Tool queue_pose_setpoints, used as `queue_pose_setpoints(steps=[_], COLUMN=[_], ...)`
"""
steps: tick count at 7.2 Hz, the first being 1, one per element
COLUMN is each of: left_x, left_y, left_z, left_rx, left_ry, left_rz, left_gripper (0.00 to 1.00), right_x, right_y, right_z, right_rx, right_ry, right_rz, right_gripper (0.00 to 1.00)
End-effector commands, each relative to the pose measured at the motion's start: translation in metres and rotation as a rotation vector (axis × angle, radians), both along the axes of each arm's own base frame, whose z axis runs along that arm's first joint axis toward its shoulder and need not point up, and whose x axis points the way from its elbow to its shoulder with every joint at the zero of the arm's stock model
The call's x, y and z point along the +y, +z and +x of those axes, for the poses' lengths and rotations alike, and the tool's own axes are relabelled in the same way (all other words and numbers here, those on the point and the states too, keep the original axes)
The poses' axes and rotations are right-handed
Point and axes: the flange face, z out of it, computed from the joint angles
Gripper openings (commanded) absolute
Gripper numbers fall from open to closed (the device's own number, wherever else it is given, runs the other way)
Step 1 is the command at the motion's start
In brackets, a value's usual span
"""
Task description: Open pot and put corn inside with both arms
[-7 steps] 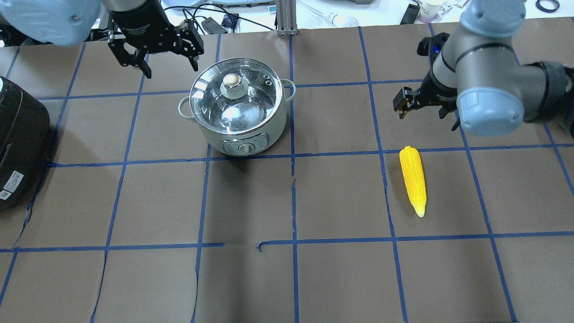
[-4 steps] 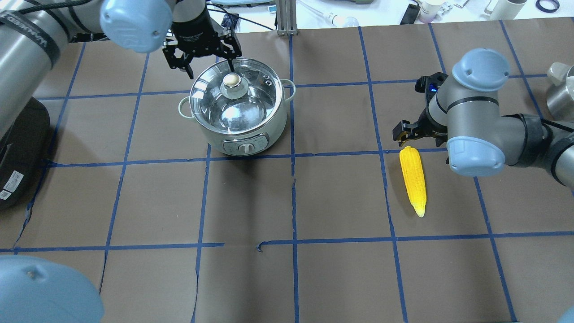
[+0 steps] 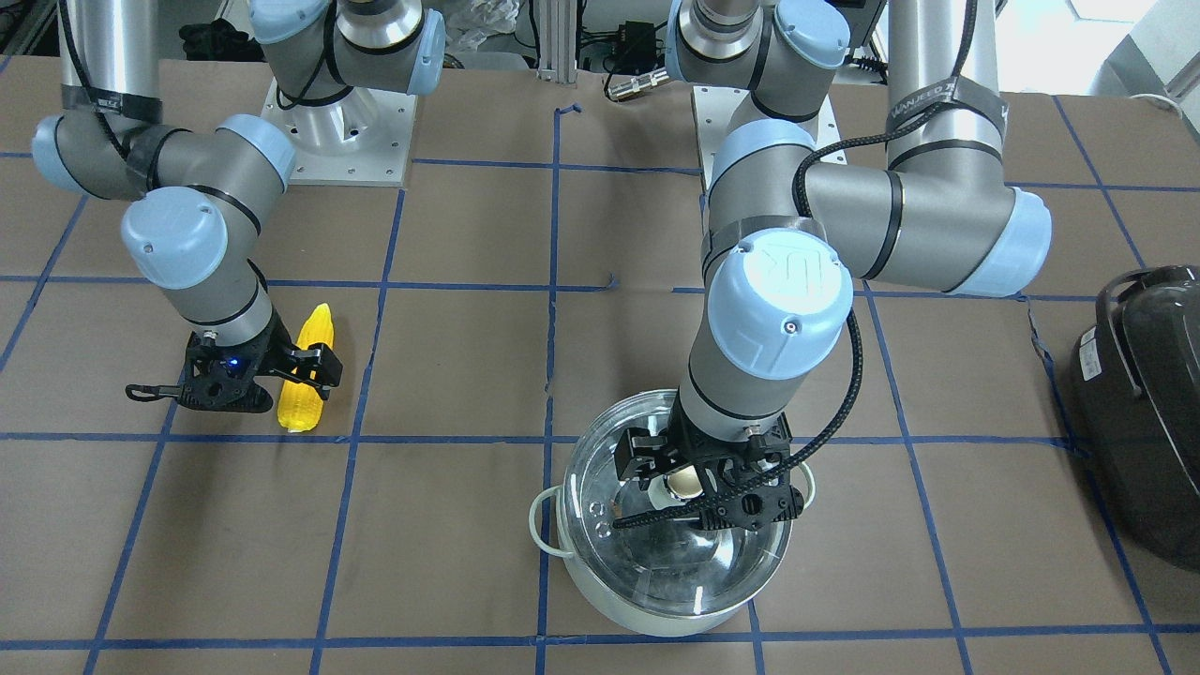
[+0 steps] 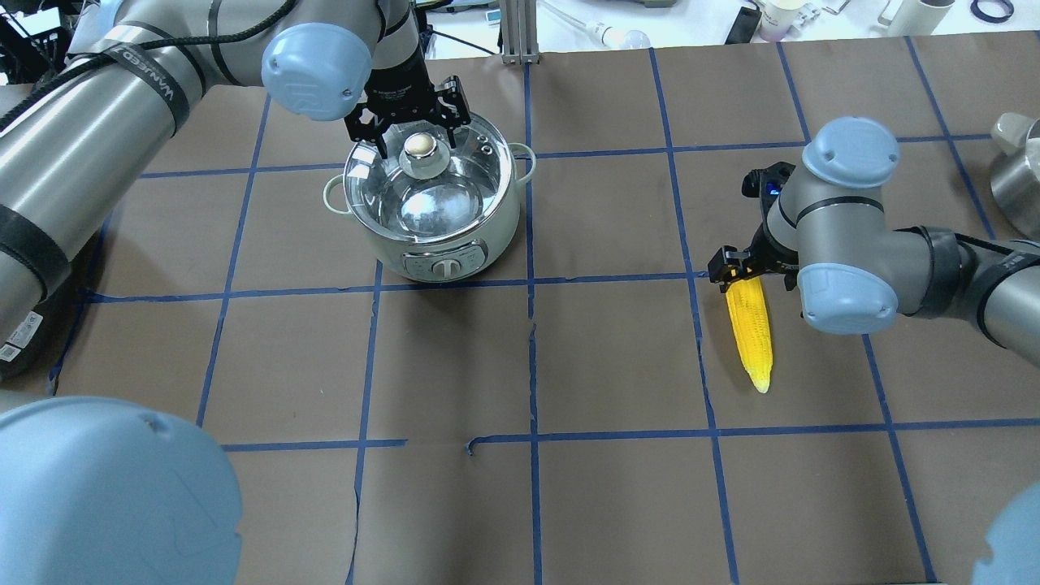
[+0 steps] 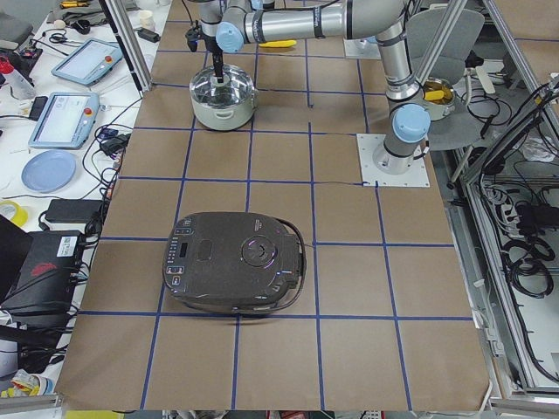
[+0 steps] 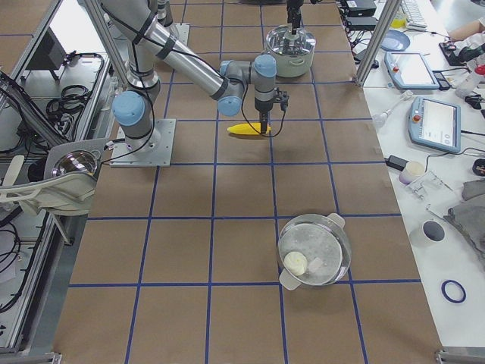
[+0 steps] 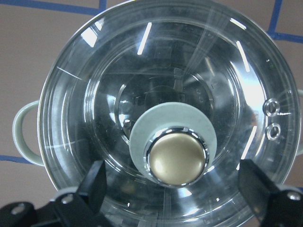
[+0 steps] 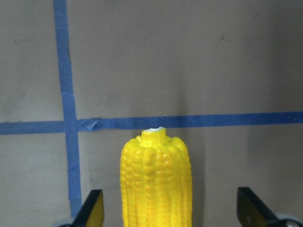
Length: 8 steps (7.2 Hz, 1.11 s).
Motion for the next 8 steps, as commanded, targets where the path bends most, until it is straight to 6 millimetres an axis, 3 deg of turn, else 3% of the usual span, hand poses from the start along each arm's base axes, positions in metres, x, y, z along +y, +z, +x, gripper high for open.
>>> queue_pose_setpoints(steps=[1, 2, 3, 4, 5, 7, 8], left_x=[-0.003, -0.003, -0.003, -0.004, -0.003, -0.008, -0.021], left_y=[-0.008, -0.009, -0.006, -0.005, 0.005, 0.055, 0.069], left_z=[-0.002, -0.003, -0.003, -0.003, -0.003, 0.011, 0.063], left_rx=[-0.001, -0.001, 0.002, 0.003, 0.008, 0.004, -0.01], left_ry=[0.006, 0.006, 0.009, 0.014, 0.014, -0.004, -0.011], left_rz=[0.002, 0.003, -0.002, -0.013, -0.037, -0.115, -0.094], left_gripper=[0.88, 0.49, 0.17, 0.0, 0.0, 0.0, 0.0], right_x=[0.007, 0.005, 0.007, 0.007, 0.008, 0.007, 0.003], right_y=[-0.012, -0.011, -0.015, -0.017, -0.02, -0.019, -0.015], right_z=[0.002, 0.002, 0.003, 0.003, 0.003, 0.003, 0.002], right_rx=[-0.01, -0.009, -0.012, -0.013, -0.016, -0.019, -0.016], right_ry=[0.006, 0.009, 0.009, 0.013, 0.013, 0.009, 0.011], right_rz=[0.028, 0.022, 0.034, 0.04, 0.049, 0.047, 0.036], right_gripper=[1.0, 0.99, 0.93, 0.85, 0.77, 0.5, 0.45])
